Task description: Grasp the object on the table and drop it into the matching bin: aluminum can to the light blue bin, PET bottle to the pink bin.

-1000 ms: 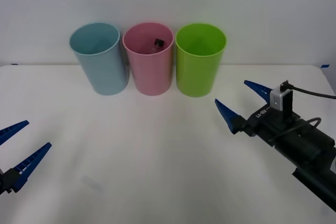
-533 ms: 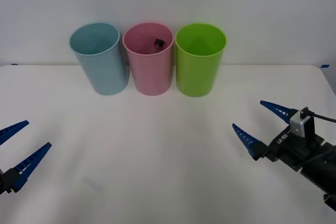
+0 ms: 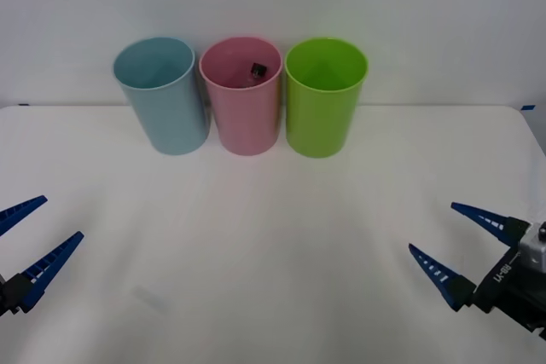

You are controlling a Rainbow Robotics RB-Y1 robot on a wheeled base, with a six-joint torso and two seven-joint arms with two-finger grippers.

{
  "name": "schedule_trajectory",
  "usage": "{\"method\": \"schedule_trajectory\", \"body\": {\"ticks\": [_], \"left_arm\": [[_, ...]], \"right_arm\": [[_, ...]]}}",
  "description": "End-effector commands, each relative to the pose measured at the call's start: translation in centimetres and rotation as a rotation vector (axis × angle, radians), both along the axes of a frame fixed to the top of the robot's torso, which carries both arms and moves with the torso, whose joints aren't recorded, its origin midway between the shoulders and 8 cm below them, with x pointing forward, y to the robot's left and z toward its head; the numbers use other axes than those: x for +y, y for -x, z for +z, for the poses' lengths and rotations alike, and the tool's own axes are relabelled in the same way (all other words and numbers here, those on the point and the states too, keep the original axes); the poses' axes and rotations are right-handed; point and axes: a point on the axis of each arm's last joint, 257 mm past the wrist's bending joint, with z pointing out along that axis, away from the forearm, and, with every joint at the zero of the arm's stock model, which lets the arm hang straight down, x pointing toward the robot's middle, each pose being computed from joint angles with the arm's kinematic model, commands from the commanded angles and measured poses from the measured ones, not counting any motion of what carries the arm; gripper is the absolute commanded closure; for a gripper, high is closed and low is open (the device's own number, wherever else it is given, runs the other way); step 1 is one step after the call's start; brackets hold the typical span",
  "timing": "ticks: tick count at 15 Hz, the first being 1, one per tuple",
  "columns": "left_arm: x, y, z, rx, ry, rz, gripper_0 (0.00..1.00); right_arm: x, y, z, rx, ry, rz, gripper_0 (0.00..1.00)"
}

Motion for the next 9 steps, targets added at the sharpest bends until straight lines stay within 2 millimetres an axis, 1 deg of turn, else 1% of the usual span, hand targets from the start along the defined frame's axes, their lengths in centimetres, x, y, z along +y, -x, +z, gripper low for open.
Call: {"method": "schedule_trajectory", "body": {"ticks": [1, 7, 9], "left_arm": [[0.0, 0.0, 0.0, 0.0, 0.0, 0.0, 0.0], [0.0, 0.0, 0.0, 0.0, 0.0, 0.0, 0.0], [0.0, 0.0, 0.0, 0.0, 0.0, 0.0, 0.0]], "right_arm": [[-1.1, 1.5, -0.7, 0.021, 0.003, -0.01, 0.0], [-2.3, 4.9, -2.4, 0.068, 0.017, -0.008, 0.0], [-2.6, 5.6, -2.8, 0.078, 0.011, -0.009, 0.0]]}}
